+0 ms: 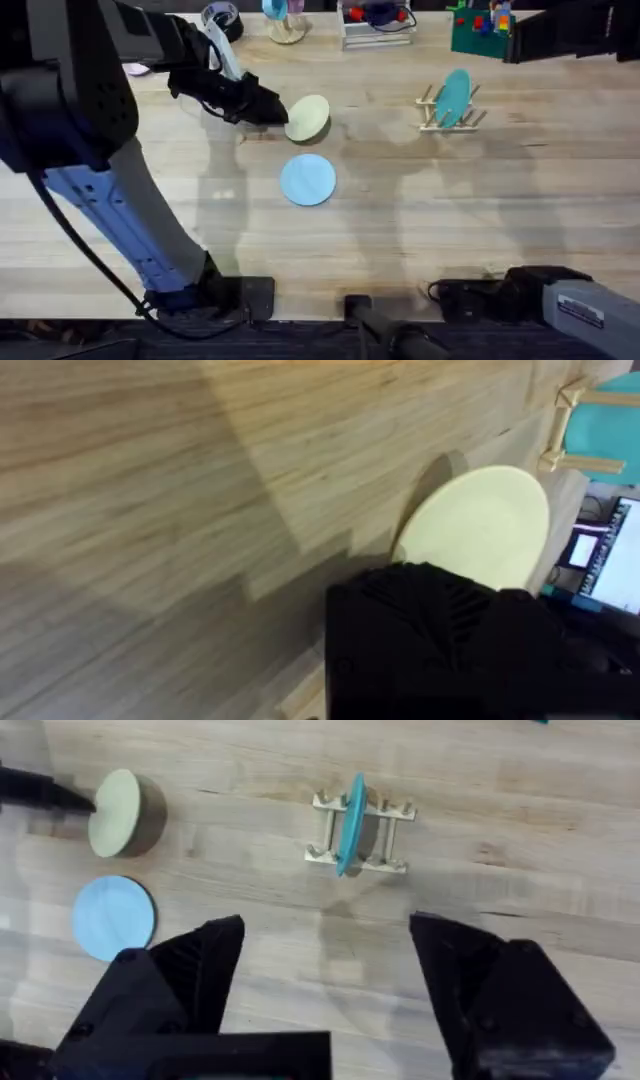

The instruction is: Pick up the plates from the table one by one and place each into a slot on the dish rack.

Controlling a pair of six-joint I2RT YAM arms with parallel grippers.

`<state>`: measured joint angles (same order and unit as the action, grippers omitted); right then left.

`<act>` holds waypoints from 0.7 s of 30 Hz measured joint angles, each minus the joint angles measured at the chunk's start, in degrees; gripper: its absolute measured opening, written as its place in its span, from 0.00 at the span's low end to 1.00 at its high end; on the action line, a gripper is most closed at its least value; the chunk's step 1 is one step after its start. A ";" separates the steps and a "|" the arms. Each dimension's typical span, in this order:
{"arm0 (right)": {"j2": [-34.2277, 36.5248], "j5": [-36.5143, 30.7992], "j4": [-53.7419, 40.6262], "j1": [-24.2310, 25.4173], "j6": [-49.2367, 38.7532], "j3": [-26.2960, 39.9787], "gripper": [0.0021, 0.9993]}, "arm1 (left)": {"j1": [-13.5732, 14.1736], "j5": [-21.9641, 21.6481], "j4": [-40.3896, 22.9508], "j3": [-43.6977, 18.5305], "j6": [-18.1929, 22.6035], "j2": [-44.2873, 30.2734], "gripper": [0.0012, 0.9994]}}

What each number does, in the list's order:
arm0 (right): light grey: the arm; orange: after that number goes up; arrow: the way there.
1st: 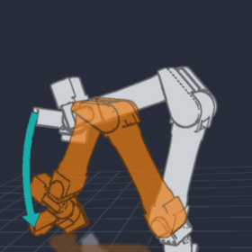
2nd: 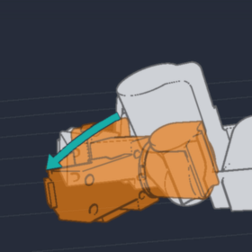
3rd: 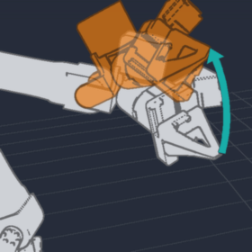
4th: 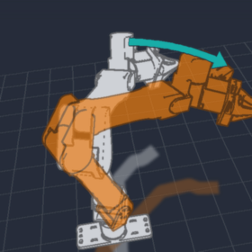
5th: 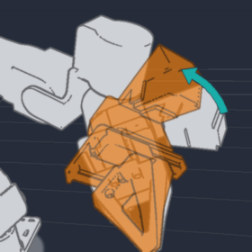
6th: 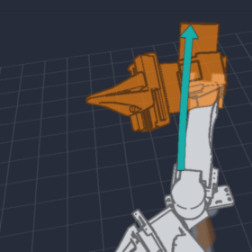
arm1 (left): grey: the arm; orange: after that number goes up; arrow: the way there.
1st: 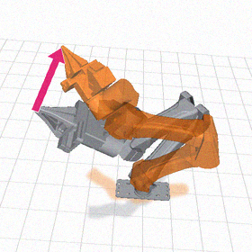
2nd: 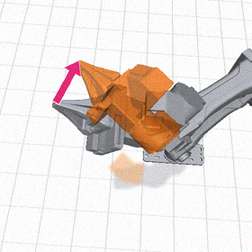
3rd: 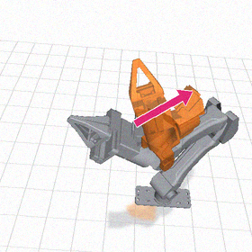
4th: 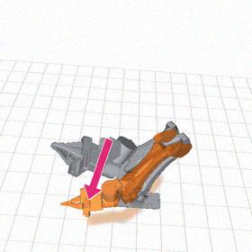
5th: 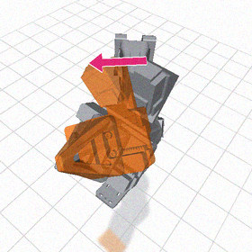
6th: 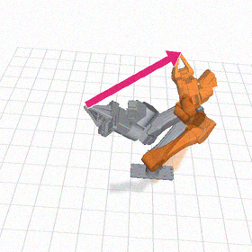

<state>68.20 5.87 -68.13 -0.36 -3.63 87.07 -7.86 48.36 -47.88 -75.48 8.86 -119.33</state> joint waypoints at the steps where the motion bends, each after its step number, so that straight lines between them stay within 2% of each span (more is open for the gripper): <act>1: 0.00 0.00 0.01 0.00 -0.01 0.00 1.00 | 0.00 -0.02 0.08 0.00 0.00 0.02 0.04; 21: 0.00 0.00 0.01 0.00 0.01 0.00 0.99 | 0.00 -0.13 -0.51 -0.16 0.00 0.00 0.04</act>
<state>68.20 5.87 -68.12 -0.36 -3.62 87.07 -7.86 48.23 -48.39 -75.64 8.86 -119.33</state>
